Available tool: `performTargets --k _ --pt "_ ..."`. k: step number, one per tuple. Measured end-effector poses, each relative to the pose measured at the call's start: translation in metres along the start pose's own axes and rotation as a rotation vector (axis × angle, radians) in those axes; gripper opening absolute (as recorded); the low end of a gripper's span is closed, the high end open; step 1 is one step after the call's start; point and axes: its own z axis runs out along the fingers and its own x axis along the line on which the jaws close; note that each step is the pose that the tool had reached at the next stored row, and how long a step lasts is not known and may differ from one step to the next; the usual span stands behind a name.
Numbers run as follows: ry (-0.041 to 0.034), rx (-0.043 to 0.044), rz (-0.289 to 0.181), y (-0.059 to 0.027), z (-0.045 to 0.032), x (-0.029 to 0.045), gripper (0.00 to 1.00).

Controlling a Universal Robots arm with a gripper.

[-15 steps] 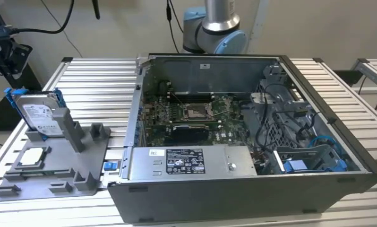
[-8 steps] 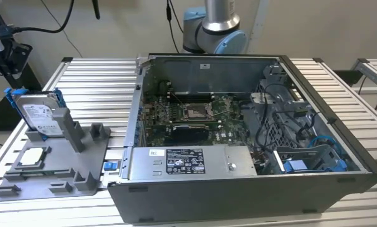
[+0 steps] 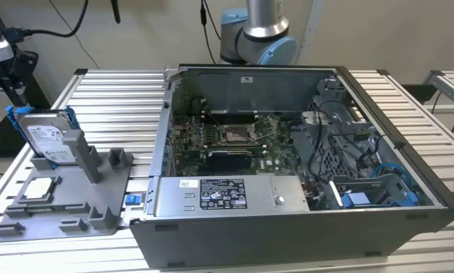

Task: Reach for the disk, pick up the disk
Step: 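Pick up the disk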

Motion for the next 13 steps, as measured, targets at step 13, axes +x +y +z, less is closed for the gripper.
performTargets --k 13 --pt "0.0088 0.0002 -0.237 -0.0001 -0.0001 0.0 0.0"
